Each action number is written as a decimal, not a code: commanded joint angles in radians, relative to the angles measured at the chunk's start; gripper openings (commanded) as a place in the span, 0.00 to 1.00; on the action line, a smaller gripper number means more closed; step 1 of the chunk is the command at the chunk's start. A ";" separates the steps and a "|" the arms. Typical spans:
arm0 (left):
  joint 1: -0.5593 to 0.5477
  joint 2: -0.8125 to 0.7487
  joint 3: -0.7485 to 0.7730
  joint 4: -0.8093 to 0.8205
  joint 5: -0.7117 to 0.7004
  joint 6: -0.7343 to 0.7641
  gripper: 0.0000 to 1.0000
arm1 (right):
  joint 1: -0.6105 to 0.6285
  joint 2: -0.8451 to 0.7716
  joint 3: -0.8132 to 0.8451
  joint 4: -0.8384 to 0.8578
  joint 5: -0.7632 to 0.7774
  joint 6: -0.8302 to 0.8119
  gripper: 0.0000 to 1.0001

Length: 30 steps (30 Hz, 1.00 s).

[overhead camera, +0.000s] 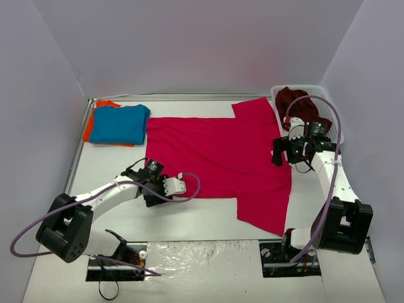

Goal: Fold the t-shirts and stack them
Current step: Grap the side of the flattened tshirt closest away from the robot with both arms

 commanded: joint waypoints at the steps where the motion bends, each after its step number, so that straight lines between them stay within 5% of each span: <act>1: -0.014 0.036 0.032 0.078 -0.109 -0.044 0.50 | -0.005 0.000 -0.006 -0.001 0.005 -0.006 0.90; 13: -0.017 -0.020 0.018 0.067 -0.262 -0.035 0.39 | -0.005 0.001 -0.006 -0.003 0.013 -0.008 0.90; 29: -0.017 -0.062 -0.036 -0.005 -0.184 -0.032 0.31 | -0.002 0.020 -0.005 -0.003 0.048 -0.006 0.90; 30: -0.017 -0.065 -0.037 -0.006 -0.174 -0.035 0.23 | -0.003 0.021 -0.003 -0.001 0.051 -0.006 0.90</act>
